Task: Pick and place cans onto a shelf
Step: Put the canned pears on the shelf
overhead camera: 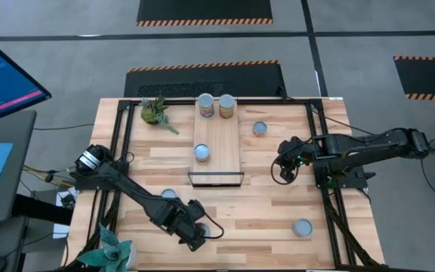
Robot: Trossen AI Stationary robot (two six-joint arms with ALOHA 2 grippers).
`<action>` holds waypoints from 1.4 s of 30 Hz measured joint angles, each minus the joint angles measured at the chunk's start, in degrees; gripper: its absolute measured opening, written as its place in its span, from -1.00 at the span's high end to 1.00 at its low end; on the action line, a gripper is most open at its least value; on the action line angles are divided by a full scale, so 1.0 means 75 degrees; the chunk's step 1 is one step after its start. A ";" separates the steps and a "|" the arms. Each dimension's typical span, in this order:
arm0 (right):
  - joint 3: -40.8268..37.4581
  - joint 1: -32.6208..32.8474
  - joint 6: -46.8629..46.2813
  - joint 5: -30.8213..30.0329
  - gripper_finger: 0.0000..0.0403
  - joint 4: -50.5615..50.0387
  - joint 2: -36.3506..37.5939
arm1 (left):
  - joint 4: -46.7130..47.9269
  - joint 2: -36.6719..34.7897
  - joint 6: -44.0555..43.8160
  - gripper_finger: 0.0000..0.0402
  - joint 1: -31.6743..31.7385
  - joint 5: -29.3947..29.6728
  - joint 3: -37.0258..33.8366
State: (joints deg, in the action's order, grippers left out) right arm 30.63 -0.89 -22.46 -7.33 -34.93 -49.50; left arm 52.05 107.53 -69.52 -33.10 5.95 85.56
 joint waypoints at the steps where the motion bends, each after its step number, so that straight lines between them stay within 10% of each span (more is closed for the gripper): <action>1: 0.0000 0.0000 0.0000 0.0000 0.66 -0.0014 0.0000 | -0.0008 0.0000 0.0000 0.41 0.0002 -0.0045 0.0000; 10: 0.0000 0.0000 0.0000 0.0000 0.66 -0.0101 0.0000 | 0.0112 -0.0015 -0.0020 0.98 0.0165 -0.0233 0.0056; 32: 0.0000 0.0000 -0.0013 0.0003 0.66 -0.0138 0.0000 | 0.4985 0.0006 0.0898 1.00 0.0612 0.0076 0.2904; 42: 0.0000 0.0017 -0.0017 0.0192 0.66 -0.0189 0.0003 | 0.5070 -0.1262 0.1542 1.00 0.1172 0.0703 0.2919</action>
State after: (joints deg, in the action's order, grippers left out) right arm 30.63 -0.75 -22.59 -5.89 -36.35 -49.47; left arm 90.07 98.06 -57.95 -24.31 11.22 107.45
